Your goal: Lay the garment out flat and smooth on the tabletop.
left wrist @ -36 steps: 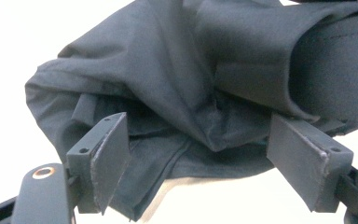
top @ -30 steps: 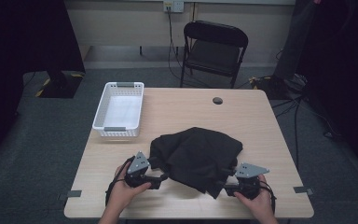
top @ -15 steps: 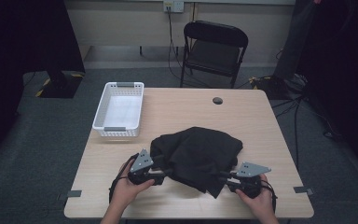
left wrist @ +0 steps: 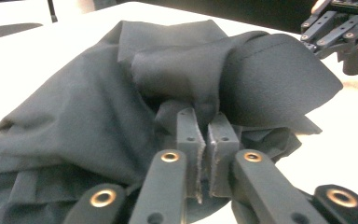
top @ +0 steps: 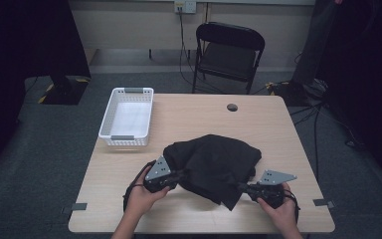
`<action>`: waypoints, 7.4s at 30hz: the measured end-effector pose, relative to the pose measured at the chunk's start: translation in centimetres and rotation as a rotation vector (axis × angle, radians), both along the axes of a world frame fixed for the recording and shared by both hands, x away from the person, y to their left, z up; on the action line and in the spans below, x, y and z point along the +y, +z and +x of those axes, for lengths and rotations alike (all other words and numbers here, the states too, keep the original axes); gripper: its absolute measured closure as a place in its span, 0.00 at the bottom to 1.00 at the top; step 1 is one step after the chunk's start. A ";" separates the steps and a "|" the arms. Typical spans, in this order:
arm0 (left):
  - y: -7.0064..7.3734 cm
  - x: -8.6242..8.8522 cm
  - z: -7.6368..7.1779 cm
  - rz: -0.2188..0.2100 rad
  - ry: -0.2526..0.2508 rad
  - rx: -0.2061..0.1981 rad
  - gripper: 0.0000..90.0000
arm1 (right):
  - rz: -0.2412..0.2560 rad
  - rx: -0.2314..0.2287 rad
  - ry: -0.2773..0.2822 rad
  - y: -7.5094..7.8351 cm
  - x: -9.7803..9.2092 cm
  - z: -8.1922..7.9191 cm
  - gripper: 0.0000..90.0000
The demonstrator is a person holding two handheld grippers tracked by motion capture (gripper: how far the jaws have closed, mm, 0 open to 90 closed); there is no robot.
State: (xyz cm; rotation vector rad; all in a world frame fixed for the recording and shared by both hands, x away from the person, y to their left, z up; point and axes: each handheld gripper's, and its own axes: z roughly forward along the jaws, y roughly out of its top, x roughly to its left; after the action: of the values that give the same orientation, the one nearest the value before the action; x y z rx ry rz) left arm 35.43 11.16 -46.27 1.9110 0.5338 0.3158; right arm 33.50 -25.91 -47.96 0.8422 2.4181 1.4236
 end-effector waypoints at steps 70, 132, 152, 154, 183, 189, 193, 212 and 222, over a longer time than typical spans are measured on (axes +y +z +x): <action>-3.8 -0.2 0.4 0.113 0.179 0.120 0.18 | -0.175 0.034 -0.072 -1.5 1.5 3.2 0.18; -5.1 -0.1 0.2 0.195 0.116 0.102 0.15 | -0.010 -0.037 -0.211 4.4 1.9 12.0 1.00; -5.1 -0.1 0.2 0.195 0.116 0.102 0.15 | 0.119 -0.064 -0.362 6.9 -6.5 10.9 1.00; -5.1 -0.1 0.2 0.195 0.116 0.103 0.15 | 0.121 -0.067 -0.370 6.9 -6.9 10.8 1.00; -5.1 -0.1 0.2 0.195 0.115 0.103 0.15 | 0.137 -0.054 -0.490 6.5 -11.5 11.8 0.98; -5.1 -0.1 0.2 0.195 0.115 0.102 0.15 | 0.102 -0.061 -0.522 6.7 -12.2 12.5 1.00; -5.1 -0.1 0.2 0.195 0.115 0.102 0.15 | 0.105 -0.060 -0.536 6.7 -12.5 12.7 1.00; -5.1 -0.1 0.2 0.195 0.115 0.102 0.15 | 0.143 -0.127 -0.548 7.9 -11.3 10.9 0.39; -5.1 -0.1 0.2 0.195 0.115 0.102 0.15 | 0.050 -0.102 -0.375 5.3 -7.0 8.7 0.14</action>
State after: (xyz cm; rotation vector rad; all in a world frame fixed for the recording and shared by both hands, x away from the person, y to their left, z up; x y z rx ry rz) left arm 35.62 11.06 -51.35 2.0972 0.7046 0.3566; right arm 42.22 -32.93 -42.71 1.1332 2.0223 1.3461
